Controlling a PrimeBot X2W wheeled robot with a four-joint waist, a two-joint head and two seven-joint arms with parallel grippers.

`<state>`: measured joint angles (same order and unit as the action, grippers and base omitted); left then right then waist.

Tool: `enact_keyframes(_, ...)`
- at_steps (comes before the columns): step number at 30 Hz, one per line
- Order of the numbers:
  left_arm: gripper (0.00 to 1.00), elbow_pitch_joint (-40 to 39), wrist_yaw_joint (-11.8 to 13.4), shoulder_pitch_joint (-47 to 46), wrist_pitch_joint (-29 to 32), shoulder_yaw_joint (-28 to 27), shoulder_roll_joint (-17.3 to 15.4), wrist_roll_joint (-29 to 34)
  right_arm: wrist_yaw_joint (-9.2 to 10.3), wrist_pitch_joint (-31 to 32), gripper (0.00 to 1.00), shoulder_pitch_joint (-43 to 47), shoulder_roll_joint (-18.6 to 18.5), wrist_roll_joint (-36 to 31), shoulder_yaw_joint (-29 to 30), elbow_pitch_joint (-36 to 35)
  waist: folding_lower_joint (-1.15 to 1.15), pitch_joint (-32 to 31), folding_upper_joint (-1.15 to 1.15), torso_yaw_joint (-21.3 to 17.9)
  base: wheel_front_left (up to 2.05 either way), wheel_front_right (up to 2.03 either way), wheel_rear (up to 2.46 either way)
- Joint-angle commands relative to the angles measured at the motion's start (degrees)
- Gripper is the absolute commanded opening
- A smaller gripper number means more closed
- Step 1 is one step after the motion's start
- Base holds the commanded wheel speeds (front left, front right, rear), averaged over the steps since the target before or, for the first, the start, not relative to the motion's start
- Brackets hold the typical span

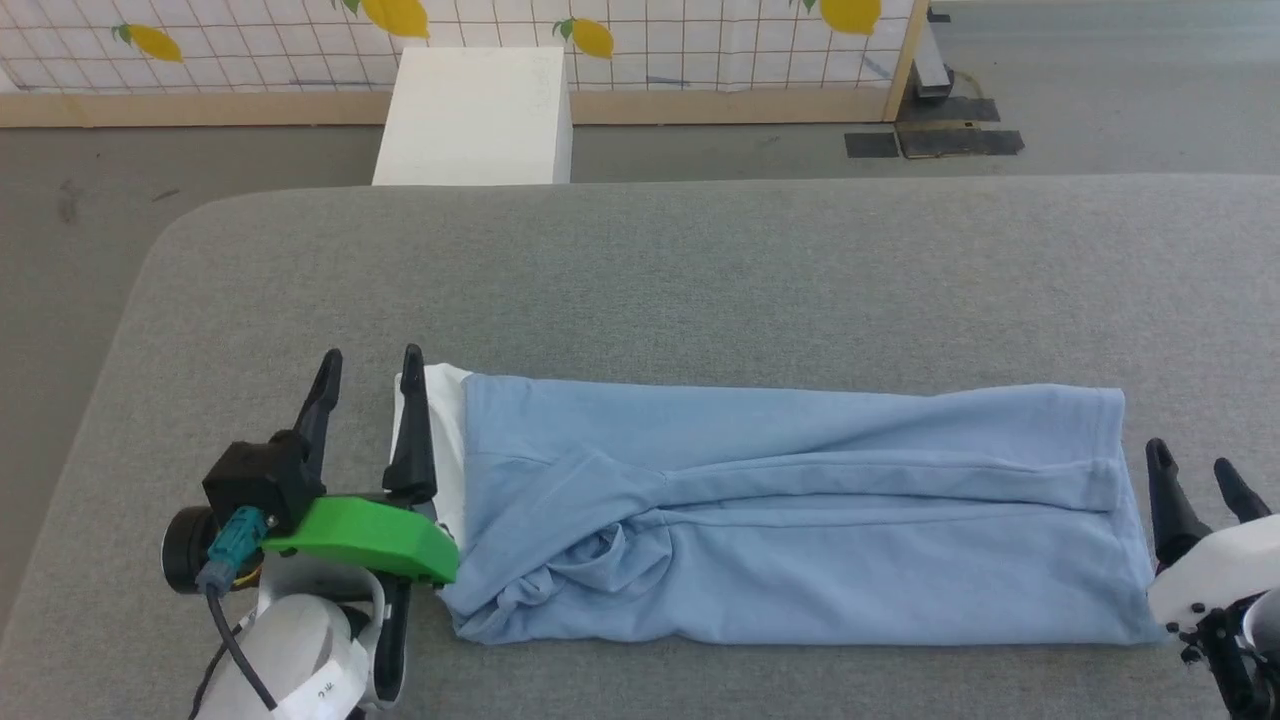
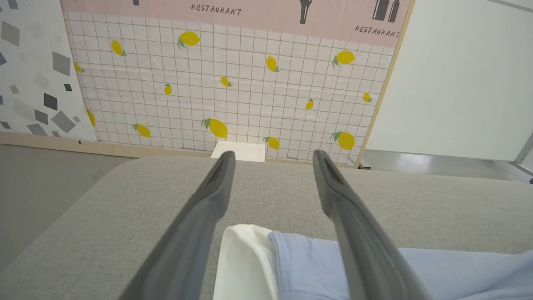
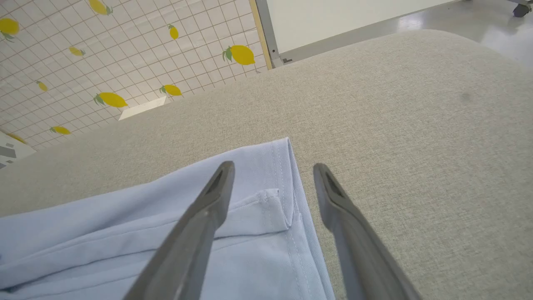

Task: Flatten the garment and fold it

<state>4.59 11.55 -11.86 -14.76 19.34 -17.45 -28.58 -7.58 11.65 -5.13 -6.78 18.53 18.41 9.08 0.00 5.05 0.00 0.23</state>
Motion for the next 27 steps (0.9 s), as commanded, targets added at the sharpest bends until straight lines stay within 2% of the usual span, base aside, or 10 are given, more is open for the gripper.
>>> enact_keyframes(1,1.00,0.6,-1.0,-0.6,-0.2,-1.5,1.3,1.9,0.09,-0.2,1.00,-1.9,0.7,-0.7,1.1,0.3,0.00,0.3,0.00,-0.4,0.00,0.00,0.00)
enact_keyframes(4,1.00,1.9,-2.8,-0.7,-0.2,-4.5,3.9,4.3,0.09,0.5,1.00,-4.8,1.9,-1.7,3.0,3.1,0.00,0.6,0.00,-0.8,0.00,0.00,0.00)
enact_keyframes(11,1.00,6.2,-6.6,-0.9,-0.2,-10.0,8.3,8.0,0.09,4.5,1.00,-12.1,2.7,-5.9,5.5,15.5,0.00,1.3,0.00,-1.4,0.00,0.00,0.00)
enact_keyframes(17,1.00,7.9,-9.2,-1.2,-0.2,-13.0,10.4,10.7,0.09,10.4,1.00,-16.5,1.9,-10.0,7.6,26.2,0.00,1.6,0.00,-0.8,0.00,0.00,0.00)
enact_keyframes(22,1.00,8.7,-10.7,-1.2,-0.2,-14.7,11.5,12.4,0.09,15.4,1.00,-18.6,1.7,-11.0,7.1,30.8,0.00,1.6,0.00,-0.4,0.00,0.00,0.00)
enact_keyframes(23,1.00,8.8,-11.0,-1.2,-0.2,-15.0,11.7,12.7,0.09,16.8,0.93,-18.8,1.7,-10.9,6.9,31.6,0.00,1.6,0.00,-0.4,0.00,0.00,0.00)
enact_keyframes(24,1.00,8.9,-11.3,-1.2,-0.2,-15.3,11.9,12.9,0.09,17.9,0.44,-18.9,1.7,-10.9,6.6,32.1,0.00,1.6,0.00,-0.3,0.00,0.00,0.00)
enact_keyframes(26,1.00,9.3,-11.9,-1.4,-0.2,-15.8,12.2,13.4,0.09,19.4,0.01,-19.1,1.5,-11.0,5.5,32.4,0.00,1.6,0.00,-0.3,0.00,0.00,0.00)
enact_keyframes(27,1.00,9.5,-12.1,-1.4,-0.2,-16.0,12.4,13.6,0.09,19.6,0.00,-19.1,1.3,-11.0,5.1,32.2,0.00,1.6,0.00,-0.4,0.00,0.00,0.00)
